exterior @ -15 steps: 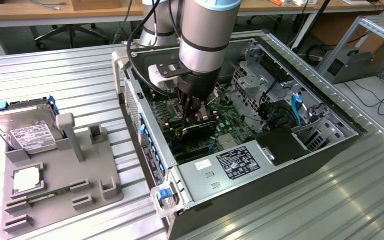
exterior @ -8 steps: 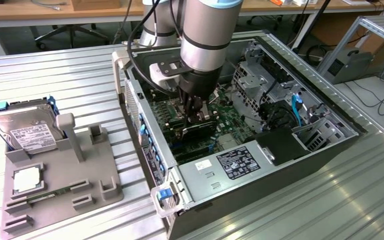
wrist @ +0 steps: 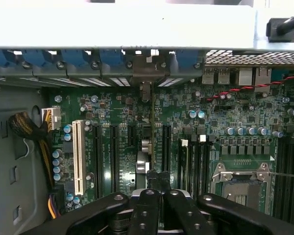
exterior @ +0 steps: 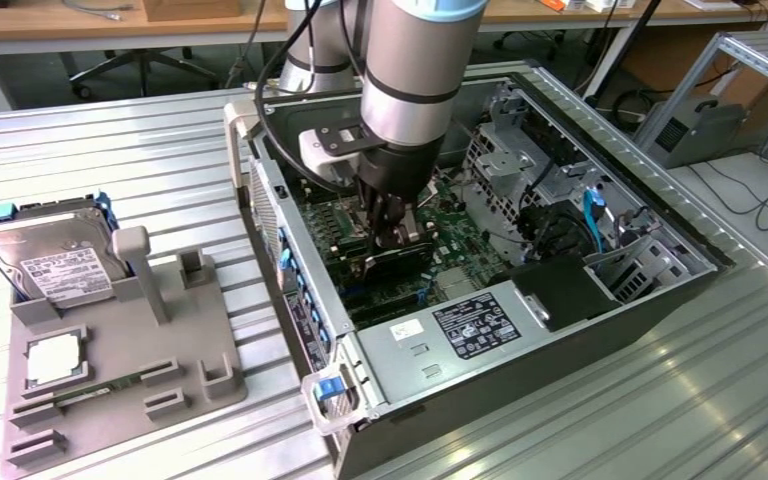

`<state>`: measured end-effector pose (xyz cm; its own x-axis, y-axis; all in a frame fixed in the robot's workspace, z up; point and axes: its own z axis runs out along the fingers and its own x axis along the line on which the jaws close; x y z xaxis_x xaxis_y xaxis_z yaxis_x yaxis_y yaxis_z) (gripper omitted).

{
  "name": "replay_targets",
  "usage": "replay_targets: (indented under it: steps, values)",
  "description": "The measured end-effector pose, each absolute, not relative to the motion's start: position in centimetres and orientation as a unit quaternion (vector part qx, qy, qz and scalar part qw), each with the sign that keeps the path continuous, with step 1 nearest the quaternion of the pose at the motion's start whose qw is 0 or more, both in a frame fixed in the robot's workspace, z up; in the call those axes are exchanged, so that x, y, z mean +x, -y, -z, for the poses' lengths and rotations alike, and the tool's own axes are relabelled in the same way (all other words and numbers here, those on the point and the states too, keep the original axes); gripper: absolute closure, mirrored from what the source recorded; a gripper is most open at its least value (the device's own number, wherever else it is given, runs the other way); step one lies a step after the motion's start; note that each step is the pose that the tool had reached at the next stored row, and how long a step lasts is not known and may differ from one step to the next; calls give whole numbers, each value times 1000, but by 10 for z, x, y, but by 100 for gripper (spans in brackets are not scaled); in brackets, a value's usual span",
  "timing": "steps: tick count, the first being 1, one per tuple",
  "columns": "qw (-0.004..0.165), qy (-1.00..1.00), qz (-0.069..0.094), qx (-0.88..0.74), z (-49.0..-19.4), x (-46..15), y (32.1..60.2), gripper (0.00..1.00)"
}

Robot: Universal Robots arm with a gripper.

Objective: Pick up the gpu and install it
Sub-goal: 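Press down on the gpu until it lock into place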

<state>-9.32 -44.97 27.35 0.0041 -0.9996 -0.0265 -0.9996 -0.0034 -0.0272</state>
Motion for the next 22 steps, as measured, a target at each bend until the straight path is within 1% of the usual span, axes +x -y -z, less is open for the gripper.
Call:
replay_targets:
  steps: [22]
  values:
    - [19,-706,0,-708,-269,-94,450,89]
